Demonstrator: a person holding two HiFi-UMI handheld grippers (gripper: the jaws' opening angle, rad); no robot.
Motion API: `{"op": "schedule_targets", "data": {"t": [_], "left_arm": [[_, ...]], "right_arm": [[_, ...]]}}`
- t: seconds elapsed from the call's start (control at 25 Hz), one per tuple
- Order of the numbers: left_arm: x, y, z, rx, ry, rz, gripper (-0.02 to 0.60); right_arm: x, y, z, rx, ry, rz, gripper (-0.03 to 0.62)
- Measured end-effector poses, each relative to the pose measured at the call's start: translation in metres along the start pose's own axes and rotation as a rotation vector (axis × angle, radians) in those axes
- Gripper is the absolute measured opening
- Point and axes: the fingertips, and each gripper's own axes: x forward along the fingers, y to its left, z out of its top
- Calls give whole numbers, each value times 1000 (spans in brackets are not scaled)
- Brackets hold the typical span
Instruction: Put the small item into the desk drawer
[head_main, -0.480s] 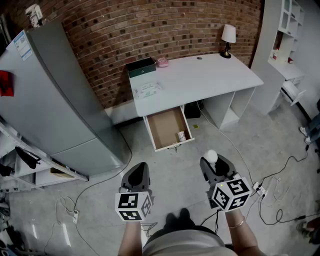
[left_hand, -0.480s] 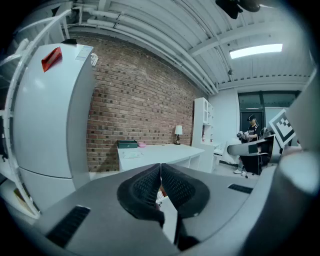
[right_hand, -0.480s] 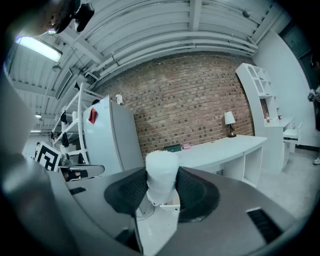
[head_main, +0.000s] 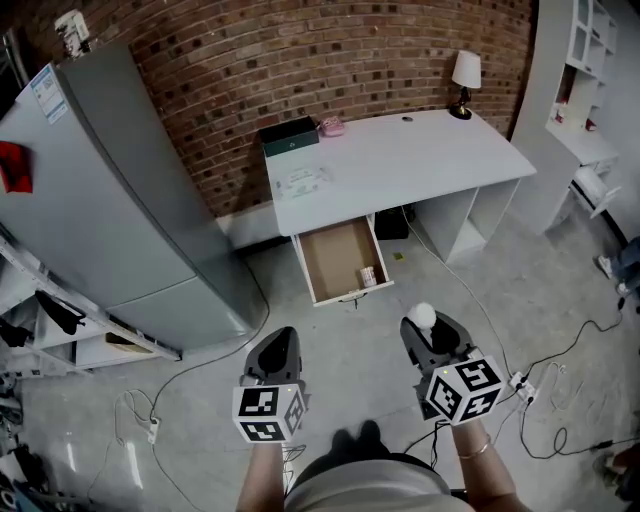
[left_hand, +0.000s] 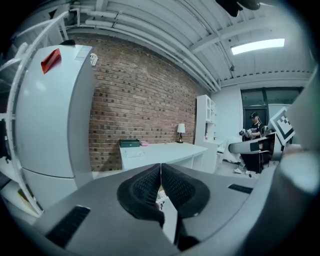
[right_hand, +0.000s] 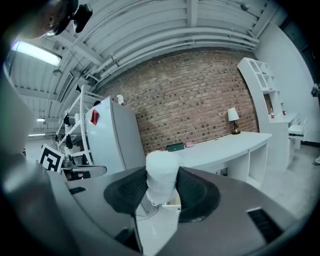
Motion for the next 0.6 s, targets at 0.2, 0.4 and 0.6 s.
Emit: {"op": "schedule_targets", "data": {"t": [0.2, 0.4, 0.6], "left_arm": [[5, -1, 0, 2, -5, 24, 23], [6, -10, 0, 7, -16, 54, 23], [10, -10, 2, 6, -21, 73, 23]], "right_arm": [[3, -8, -3, 6, 11, 22, 176], [0, -20, -2, 0, 18, 38, 176], [5, -29, 0, 4, 19, 48, 176]]}}
